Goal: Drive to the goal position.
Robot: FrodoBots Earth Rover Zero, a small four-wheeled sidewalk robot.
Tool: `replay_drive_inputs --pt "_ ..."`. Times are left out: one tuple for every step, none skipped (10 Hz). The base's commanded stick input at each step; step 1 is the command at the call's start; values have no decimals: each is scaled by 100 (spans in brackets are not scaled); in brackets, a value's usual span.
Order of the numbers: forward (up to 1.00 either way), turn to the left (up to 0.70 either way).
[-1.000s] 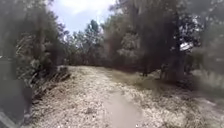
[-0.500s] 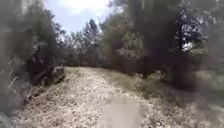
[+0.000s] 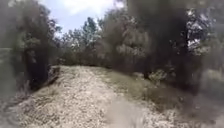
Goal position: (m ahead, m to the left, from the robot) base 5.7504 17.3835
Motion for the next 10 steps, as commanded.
replay_drive_inputs --pt "85 34" --pt "85 34" --pt "85 26" --pt "85 2" --pt "85 0" --pt "85 4" --pt "85 10" --pt "85 34" --pt "85 0" --pt "85 0"
